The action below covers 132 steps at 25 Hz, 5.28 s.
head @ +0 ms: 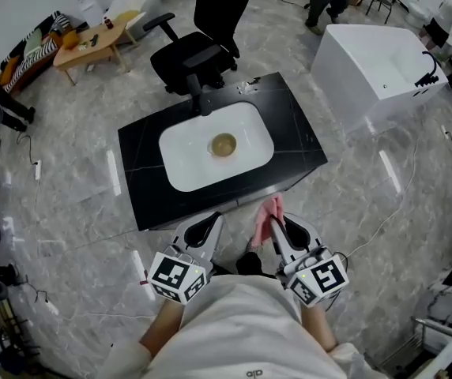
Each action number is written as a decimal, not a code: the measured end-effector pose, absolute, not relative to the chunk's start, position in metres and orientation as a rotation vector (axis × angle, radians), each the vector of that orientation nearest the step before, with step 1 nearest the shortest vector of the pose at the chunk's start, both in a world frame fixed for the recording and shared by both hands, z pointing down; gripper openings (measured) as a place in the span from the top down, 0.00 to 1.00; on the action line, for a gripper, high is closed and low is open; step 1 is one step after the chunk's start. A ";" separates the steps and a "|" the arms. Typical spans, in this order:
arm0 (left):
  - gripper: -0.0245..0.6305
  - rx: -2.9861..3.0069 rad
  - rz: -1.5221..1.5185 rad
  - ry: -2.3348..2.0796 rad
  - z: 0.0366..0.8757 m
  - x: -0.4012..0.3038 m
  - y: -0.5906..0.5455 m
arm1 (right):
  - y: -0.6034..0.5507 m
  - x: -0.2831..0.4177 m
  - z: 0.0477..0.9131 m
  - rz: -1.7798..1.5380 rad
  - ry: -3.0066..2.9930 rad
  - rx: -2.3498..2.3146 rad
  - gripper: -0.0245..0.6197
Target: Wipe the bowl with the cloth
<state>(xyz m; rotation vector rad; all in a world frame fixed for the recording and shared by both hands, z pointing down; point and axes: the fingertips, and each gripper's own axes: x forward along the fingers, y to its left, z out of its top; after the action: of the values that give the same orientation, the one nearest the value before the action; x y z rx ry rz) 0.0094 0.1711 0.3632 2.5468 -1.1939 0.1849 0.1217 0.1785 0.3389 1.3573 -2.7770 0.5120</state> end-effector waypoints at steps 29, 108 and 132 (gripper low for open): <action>0.94 2.485 0.221 -1.247 0.392 -0.045 0.066 | 0.056 0.075 0.348 0.549 -2.751 1.327 0.92; 0.94 2.013 0.492 -1.075 0.651 -0.072 -0.092 | -0.056 0.041 0.514 0.780 -2.462 1.299 0.92; 0.76 1.643 0.376 -1.018 0.757 -0.069 -0.111 | -0.066 0.051 0.543 0.870 -2.424 1.317 0.92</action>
<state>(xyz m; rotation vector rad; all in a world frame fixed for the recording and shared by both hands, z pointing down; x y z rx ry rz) -0.0687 -0.1111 0.7572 1.6433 -1.0182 0.3762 0.0507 -0.0663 0.5426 1.3171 -2.4239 0.8703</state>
